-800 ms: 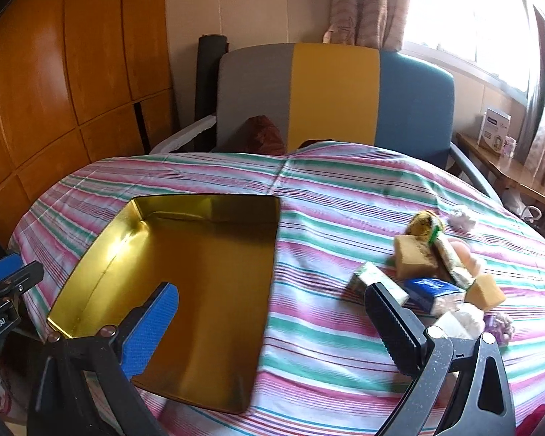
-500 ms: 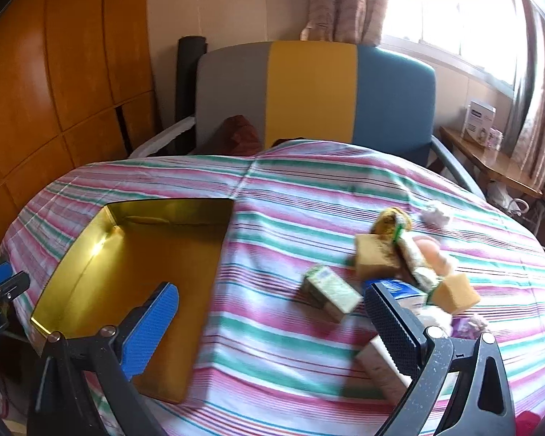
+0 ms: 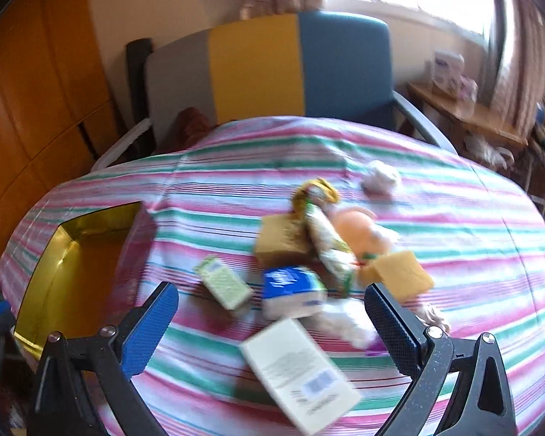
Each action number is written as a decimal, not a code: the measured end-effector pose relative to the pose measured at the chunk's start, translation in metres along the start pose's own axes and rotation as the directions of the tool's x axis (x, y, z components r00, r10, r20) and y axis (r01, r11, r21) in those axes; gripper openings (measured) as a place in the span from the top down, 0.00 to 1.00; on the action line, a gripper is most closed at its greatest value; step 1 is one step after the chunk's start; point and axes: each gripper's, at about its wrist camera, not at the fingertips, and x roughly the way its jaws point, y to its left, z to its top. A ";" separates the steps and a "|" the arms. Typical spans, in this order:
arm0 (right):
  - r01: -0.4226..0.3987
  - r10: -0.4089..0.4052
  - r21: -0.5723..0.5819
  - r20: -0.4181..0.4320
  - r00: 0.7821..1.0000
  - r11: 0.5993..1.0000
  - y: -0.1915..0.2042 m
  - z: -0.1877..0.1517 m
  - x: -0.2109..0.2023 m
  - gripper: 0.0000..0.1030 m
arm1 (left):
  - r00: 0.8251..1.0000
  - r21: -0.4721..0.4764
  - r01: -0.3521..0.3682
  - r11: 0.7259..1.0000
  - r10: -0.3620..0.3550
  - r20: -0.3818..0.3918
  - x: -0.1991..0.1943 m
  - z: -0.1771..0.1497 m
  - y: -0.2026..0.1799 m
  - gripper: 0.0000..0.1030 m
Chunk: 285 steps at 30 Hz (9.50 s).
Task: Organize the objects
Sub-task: 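Move both grippers from the gold tray toward the pile of items, then grasp small green-white box with left gripper while right gripper grasps white barcode box, then lower the small green-white box into the gold tray and open left gripper, then carry the white barcode box into the gold tray and open right gripper, then reach left gripper to the blue Tempo tissue pack and grasp it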
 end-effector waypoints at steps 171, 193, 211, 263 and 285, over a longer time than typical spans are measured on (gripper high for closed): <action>-0.356 0.257 -0.144 -0.458 0.851 0.924 0.354 -0.011 0.117 0.52 | 0.871 -0.203 -0.467 0.861 0.488 0.066 -0.059 -0.032 0.158 0.57; -0.277 0.236 -0.366 -0.154 0.959 0.888 0.379 -0.021 0.043 0.24 | 0.858 -0.289 -0.490 0.822 0.514 0.008 -0.054 -0.044 0.178 0.57; -0.098 0.171 -0.443 0.127 0.977 0.891 0.323 -0.017 -0.059 0.20 | 0.872 -0.185 -0.472 0.862 0.487 0.044 -0.048 -0.022 0.124 0.56; 0.218 -0.246 0.344 0.040 0.968 0.913 -0.114 0.001 -0.017 0.02 | 0.833 -0.184 0.280 0.942 -0.334 -0.441 0.212 0.096 -0.197 0.26; 0.209 -0.241 0.535 -0.010 0.970 0.819 -0.170 -0.011 -0.023 0.27 | 0.880 0.154 0.263 0.952 -0.172 -0.443 0.168 0.020 -0.180 0.48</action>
